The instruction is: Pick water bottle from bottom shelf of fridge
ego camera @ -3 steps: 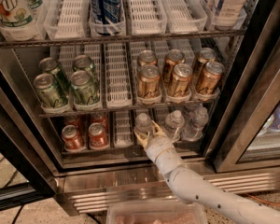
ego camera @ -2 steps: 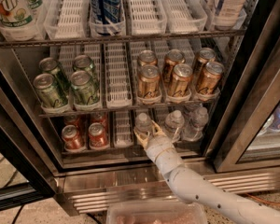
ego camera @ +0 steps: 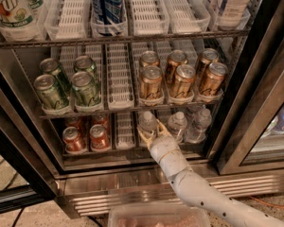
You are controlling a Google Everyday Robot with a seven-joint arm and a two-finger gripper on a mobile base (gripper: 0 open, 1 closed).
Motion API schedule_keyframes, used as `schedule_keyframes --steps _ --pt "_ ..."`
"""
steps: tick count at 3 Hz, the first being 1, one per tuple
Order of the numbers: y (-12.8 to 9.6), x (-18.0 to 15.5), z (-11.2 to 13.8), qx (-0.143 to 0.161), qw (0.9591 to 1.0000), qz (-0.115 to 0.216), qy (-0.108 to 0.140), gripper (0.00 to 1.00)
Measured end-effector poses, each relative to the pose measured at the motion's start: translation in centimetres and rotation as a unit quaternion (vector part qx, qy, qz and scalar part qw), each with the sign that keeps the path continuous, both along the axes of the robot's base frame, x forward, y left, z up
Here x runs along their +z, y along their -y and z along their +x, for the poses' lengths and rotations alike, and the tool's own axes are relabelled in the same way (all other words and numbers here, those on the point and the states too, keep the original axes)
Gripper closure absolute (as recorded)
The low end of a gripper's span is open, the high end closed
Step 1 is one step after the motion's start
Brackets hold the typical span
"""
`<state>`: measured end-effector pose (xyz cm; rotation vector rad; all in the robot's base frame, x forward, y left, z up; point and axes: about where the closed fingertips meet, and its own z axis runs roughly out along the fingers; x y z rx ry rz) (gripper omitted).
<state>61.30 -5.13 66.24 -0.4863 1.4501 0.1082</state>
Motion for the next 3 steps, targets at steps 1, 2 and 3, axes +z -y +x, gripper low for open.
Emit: schedule_keyframes --steps 1,2,3 --pt "0.5 1.4 -0.2 -0.005 0.9997 0.01 0.022 1.0" --pt "0.9 2.1 -1.1 -0.007 0.9991 0.009 0.042 1.0" --pt "1.1 2.5 -3.7 0.0 0.999 -0.002 0.045 1.0"
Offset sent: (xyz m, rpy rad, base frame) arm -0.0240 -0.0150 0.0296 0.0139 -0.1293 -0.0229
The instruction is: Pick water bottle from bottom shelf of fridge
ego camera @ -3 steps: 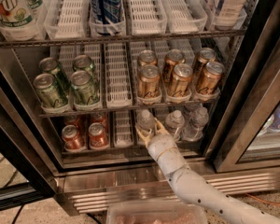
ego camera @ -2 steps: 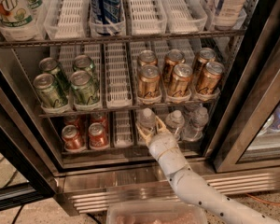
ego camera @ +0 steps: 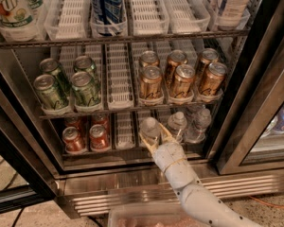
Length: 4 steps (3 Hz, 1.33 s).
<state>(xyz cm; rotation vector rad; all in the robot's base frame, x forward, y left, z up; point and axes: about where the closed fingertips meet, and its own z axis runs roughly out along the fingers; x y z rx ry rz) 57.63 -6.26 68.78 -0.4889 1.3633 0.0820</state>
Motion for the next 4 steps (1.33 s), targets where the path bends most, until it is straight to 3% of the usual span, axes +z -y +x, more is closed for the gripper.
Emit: schedule_keyframes --steps 1,2,3,4 --pt "-0.8 0.8 -2.4 0.028 0.9993 -0.011 -0.022 1.0" --pt "-0.8 1.9 -3.4 0.063 0.9953 -0.012 -0.073 1.0" --pt "0.2 2.4 -3.2 0.096 0.9869 -0.011 -0.129 1.0" --pt "0.9 1.9 -2.8 0.131 0.9758 -0.037 -0.171 1.0"
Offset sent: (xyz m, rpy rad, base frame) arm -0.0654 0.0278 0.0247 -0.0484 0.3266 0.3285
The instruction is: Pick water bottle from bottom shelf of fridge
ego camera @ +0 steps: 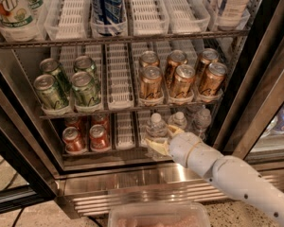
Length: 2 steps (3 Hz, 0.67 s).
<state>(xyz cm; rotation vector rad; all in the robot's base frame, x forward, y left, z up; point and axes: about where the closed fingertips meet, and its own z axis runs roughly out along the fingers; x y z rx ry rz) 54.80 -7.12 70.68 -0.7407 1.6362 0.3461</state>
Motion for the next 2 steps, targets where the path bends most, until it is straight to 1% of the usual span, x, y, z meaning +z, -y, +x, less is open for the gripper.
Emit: schedule_keyframes --steps 1,2 --pt "0.3 0.02 0.0 0.042 0.9985 -0.026 -0.022 1.0" --pt "0.16 0.14 -0.32 0.089 0.9946 -0.038 -0.038 1.0"
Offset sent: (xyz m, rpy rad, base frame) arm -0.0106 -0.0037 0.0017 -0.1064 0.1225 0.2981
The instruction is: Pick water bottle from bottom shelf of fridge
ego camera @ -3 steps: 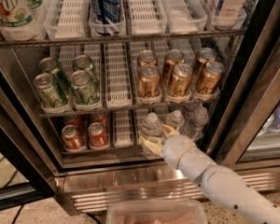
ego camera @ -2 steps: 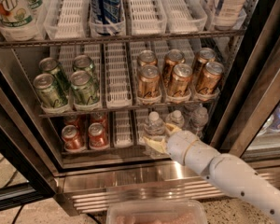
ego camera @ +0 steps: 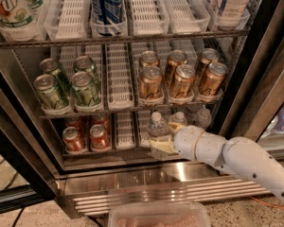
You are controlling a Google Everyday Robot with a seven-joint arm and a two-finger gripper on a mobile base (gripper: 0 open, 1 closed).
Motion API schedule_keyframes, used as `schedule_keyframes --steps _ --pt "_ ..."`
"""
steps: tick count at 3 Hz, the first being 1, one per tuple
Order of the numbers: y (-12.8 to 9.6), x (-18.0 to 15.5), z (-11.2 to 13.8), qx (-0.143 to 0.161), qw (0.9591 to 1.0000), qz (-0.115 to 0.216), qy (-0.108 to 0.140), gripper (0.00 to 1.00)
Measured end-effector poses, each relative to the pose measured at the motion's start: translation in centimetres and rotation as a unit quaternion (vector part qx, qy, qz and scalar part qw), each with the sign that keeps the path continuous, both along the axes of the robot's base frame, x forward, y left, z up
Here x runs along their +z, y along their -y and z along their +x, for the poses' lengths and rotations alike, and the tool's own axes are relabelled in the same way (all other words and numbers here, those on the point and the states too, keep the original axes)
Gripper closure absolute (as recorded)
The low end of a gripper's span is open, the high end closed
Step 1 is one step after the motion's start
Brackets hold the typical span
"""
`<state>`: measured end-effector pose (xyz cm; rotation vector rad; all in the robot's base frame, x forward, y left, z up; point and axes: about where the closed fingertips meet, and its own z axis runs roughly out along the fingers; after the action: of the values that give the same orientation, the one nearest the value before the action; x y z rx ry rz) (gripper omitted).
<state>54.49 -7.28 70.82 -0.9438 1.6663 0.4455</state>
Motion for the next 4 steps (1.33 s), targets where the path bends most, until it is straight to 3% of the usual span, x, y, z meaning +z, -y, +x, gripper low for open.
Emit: schedule_keyframes --steps 1,2,3,4 --pt "-0.1 0.7 -0.5 0.043 0.9987 0.02 -0.02 1.0" --pt "-0.9 1.1 -2.0 0.093 0.9939 0.043 -0.043 1.0" --pt "-1.5 1.7 -3.8 0.147 0.985 0.067 -0.06 1.0" --pt "-2.3 2.4 -6.1 0.205 0.973 0.081 -0.07 1.0"
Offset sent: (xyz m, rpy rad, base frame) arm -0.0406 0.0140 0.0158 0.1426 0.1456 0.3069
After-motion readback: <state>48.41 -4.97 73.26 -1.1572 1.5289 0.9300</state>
